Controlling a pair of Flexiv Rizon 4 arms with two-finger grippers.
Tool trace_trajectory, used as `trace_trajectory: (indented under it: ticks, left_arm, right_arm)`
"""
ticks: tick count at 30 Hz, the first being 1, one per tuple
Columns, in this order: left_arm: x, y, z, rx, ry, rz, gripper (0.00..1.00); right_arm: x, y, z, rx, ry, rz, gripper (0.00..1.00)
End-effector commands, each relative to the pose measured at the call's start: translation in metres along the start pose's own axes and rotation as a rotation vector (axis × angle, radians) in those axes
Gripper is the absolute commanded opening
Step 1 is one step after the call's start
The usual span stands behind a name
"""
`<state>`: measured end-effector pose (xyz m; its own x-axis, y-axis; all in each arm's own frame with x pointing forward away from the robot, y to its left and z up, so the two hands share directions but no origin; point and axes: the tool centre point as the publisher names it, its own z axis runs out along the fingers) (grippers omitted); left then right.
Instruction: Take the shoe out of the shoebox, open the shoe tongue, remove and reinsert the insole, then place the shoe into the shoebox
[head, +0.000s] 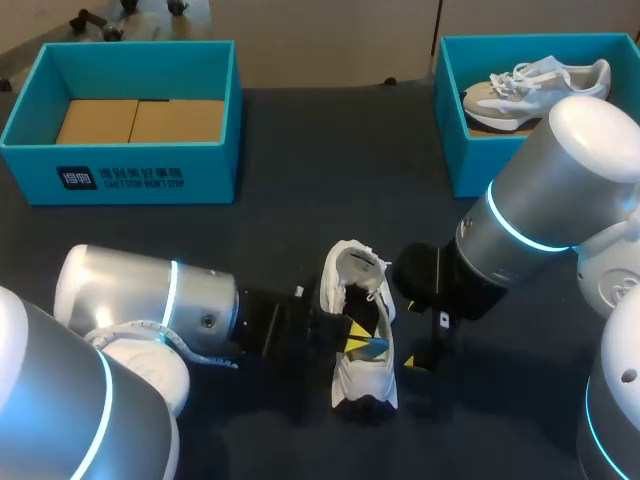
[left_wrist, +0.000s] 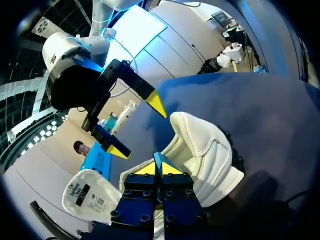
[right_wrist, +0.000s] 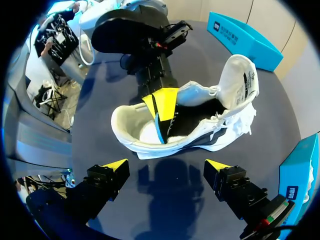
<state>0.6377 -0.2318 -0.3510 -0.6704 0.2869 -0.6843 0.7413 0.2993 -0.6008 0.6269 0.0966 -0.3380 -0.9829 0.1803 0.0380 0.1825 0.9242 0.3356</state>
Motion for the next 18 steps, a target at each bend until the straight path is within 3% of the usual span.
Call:
trace_trajectory:
  ticks: [1, 2, 5, 8, 18]
  left_arm:
    - [0.001, -0.007, -0.002, 0.022, 0.006, -0.013, 0.00]
    - [0.001, -0.011, -0.005, 0.029, 0.008, -0.015, 0.06]
    - [0.001, -0.021, -0.014, 0.055, 0.000, -0.014, 0.46]
    - [-0.001, -0.027, -0.022, 0.067, -0.010, -0.011, 0.49]
    - [-0.006, -0.032, -0.041, 0.050, 0.027, -0.026, 0.43]
  right_arm:
    - [0.001, 0.000, 0.001, 0.000, -0.003, 0.000, 1.00]
    - [0.001, 0.000, 0.001, 0.000, -0.003, 0.000, 1.00]
    - [0.001, 0.000, 0.001, 0.000, -0.003, 0.000, 1.00]
    - [0.001, 0.000, 0.001, 0.000, -0.003, 0.000, 1.00]
    - [0.001, 0.000, 0.001, 0.000, -0.003, 0.000, 1.00]
